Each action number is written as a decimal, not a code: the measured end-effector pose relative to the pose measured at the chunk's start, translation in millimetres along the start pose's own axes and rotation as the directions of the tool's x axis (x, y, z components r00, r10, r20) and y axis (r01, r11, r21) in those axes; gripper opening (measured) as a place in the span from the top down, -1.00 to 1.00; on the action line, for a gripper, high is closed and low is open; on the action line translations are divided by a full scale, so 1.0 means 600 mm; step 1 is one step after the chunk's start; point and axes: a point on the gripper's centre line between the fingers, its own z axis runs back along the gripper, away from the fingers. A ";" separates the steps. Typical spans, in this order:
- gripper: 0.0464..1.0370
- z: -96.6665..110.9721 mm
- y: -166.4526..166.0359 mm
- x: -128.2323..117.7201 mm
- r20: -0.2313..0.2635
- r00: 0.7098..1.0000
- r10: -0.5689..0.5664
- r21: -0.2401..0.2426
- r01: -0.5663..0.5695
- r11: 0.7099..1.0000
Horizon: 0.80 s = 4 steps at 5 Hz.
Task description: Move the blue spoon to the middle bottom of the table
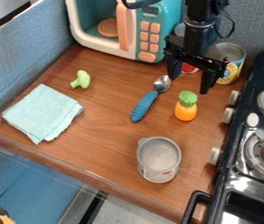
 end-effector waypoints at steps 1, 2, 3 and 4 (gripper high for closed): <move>-0.93 -0.025 -0.001 -0.010 -0.041 0.999 0.000 -0.003 0.000 1.000; -0.93 -0.045 0.049 -0.039 -0.084 0.995 0.062 0.012 -0.062 0.998; -0.93 -0.056 0.094 -0.052 -0.075 0.990 0.119 0.017 -0.118 0.993; -0.93 -0.066 0.129 -0.056 -0.038 0.990 0.136 0.031 -0.134 0.990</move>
